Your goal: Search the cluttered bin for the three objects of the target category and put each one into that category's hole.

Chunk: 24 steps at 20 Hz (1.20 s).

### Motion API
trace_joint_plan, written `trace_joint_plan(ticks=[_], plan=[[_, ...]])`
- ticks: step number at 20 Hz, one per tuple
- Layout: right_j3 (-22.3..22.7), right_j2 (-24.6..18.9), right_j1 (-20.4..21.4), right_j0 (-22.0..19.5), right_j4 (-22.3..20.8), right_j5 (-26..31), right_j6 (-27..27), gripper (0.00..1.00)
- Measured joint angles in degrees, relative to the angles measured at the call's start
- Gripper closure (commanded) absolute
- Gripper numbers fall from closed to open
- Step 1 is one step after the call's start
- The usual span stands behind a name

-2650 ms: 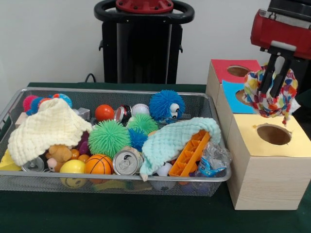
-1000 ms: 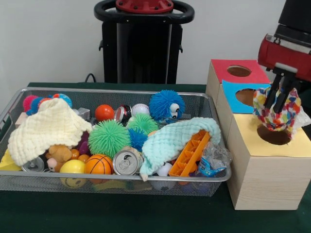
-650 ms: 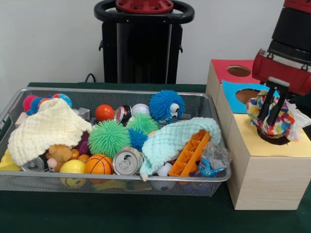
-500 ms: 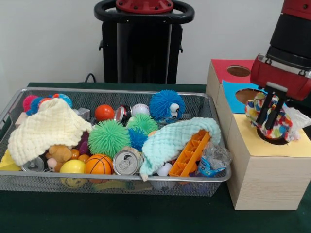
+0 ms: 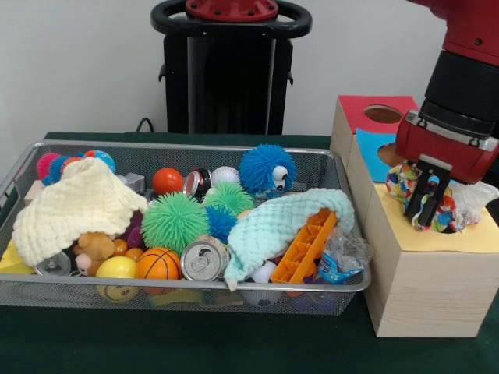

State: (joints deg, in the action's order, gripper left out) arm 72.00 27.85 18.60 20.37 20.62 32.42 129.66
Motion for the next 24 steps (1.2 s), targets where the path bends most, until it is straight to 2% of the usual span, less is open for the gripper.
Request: trace_joint_plan(ticks=[24], plan=[[0.0, 3.5, -2.0, 2.4, 5.2, -0.1, 0.0, 1.0]])
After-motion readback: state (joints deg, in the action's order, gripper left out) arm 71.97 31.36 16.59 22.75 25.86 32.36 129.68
